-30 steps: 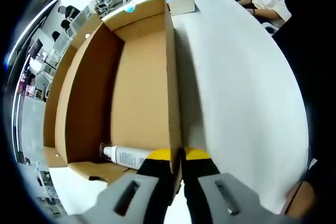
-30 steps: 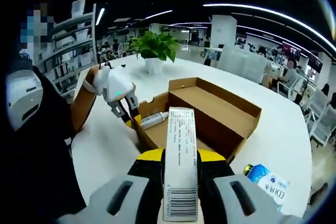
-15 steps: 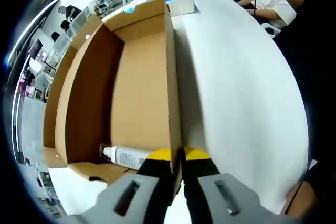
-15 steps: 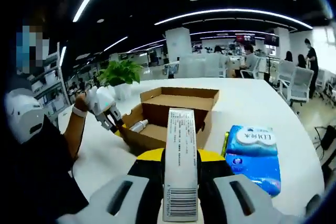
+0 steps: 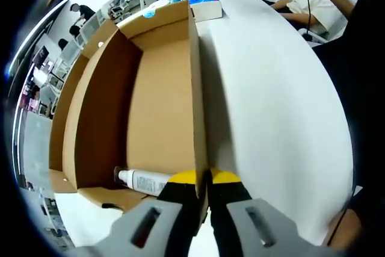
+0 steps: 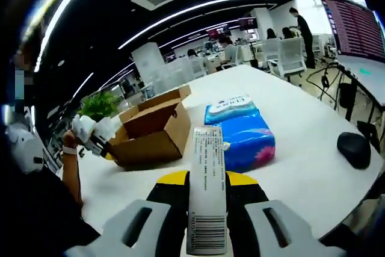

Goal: Operate the shoe box by opening the lid, removing the specified soft item, and placing it in the target area until the item is outside and the box remains undamaged.

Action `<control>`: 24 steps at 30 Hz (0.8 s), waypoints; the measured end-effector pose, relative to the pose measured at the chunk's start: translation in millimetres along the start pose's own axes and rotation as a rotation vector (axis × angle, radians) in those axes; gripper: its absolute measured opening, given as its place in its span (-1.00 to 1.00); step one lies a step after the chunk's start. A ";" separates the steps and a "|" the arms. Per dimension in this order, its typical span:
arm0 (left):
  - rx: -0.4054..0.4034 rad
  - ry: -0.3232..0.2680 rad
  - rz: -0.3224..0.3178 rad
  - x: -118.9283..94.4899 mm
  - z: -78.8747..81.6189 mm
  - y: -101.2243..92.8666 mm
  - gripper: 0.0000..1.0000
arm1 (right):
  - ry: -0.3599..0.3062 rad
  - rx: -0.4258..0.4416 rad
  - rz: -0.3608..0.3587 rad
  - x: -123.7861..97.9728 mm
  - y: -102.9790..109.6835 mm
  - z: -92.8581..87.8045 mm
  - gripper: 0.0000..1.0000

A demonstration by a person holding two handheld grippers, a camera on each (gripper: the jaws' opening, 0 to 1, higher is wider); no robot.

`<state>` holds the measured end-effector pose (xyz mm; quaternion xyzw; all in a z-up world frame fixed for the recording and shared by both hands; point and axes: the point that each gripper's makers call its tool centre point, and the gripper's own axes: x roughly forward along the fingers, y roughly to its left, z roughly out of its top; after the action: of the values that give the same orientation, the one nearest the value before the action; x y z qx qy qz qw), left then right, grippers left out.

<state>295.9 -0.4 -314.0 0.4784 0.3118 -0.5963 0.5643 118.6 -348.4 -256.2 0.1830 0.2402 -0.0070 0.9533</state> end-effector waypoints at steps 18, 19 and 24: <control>-0.003 0.000 0.002 -0.5 0.4 0.8 -0.92 | -0.070 0.351 -0.048 22.1 -40.3 -25.8 -0.57; -0.003 0.000 0.002 -0.4 0.5 0.8 -0.92 | -0.070 0.353 -0.050 22.2 -40.8 -25.7 -0.57; -0.005 0.001 0.002 -0.3 0.7 0.9 -0.92 | -0.047 0.218 -0.117 22.0 -52.1 -26.5 -0.55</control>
<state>296.6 -1.0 -313.3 0.4775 0.3132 -0.5947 0.5659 120.8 -386.0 -306.1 0.2711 0.2259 -0.0932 0.9310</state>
